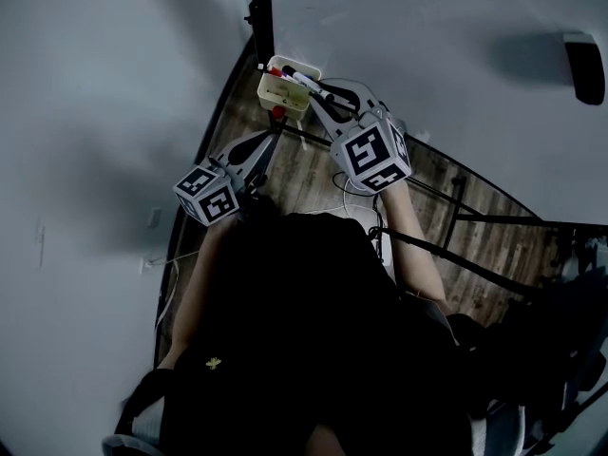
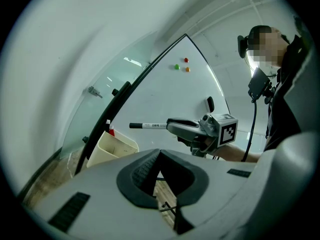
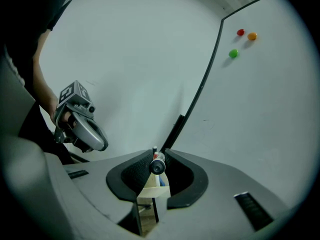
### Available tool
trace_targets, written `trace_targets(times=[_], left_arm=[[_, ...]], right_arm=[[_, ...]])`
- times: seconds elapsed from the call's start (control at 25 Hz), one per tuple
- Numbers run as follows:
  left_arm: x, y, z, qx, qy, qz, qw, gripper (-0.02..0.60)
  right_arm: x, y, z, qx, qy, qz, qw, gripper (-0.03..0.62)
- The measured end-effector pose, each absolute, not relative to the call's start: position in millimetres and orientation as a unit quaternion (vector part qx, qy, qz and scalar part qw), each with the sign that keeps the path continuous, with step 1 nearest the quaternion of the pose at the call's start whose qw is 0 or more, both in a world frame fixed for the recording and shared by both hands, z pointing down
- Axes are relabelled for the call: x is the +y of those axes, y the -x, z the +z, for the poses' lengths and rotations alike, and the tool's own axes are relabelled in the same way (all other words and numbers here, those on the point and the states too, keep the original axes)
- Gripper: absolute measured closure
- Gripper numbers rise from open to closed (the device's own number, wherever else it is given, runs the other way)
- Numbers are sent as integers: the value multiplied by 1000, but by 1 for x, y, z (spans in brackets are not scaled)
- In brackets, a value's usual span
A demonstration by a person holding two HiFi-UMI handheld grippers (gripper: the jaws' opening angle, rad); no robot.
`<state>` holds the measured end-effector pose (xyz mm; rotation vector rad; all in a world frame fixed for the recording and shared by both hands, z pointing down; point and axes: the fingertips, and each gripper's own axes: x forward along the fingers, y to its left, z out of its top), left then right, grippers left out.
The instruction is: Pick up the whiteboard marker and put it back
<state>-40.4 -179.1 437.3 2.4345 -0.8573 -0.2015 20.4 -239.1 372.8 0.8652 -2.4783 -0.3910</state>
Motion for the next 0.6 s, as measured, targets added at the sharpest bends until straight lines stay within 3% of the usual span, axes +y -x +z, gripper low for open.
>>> trace_targets(times=[0.6], left_arm=[[-195,57,439,-315,-903,-69,284,568]], right_arm=[[-272,-16,394,-907,-324,-111,247,522]])
